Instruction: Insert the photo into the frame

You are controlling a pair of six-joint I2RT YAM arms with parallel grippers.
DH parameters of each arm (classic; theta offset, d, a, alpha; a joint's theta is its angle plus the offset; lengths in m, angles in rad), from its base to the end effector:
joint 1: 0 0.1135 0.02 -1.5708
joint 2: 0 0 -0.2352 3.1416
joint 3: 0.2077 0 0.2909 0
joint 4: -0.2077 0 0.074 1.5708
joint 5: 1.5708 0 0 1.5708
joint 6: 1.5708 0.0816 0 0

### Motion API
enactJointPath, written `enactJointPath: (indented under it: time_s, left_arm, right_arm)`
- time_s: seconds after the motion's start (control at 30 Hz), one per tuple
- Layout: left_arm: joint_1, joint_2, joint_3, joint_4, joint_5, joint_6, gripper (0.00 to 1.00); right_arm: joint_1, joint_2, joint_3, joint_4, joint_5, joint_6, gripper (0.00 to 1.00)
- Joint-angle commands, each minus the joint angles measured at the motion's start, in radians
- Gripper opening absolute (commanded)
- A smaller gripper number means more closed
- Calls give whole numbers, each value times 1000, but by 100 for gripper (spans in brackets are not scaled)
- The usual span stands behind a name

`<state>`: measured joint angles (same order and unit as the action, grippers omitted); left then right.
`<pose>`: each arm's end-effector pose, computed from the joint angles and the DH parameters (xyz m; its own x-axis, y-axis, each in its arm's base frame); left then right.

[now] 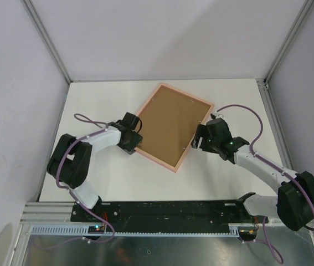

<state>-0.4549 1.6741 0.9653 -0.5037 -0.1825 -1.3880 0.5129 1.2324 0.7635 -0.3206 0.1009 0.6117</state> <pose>0.3240 -0.1420 0.0633 -0.5216 -0.8214 -0.2309 -0.7591 0.5703 -0.3139 0.2935 0.1559 0.1501 -0.7513 0.2326 -0.6176 0.0062 0.9383 0.3458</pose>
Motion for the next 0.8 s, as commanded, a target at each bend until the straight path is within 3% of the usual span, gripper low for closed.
enactJointPath:
  time_s: [0.0, 0.2, 0.43, 0.53, 0.77]
  left_arm:
    - [-13, 25, 28, 0, -40, 0, 55]
    - [-13, 44, 22, -15, -60, 45, 47]
    - [-3, 75, 75, -21, -118, 193, 19]
    - [29, 107, 121, -21, -122, 342, 3]
    - [139, 170, 222, 34, -90, 823, 0]
  right_arm:
    - [-11, -27, 36, 4, 18, -13, 77]
    - [-23, -32, 36, 4, 4, -16, 77]
    - [-37, -52, 35, -9, 0, -20, 77]
    - [-45, -60, 36, -15, 0, -24, 77]
    - [-74, -71, 36, -13, -6, -29, 77]
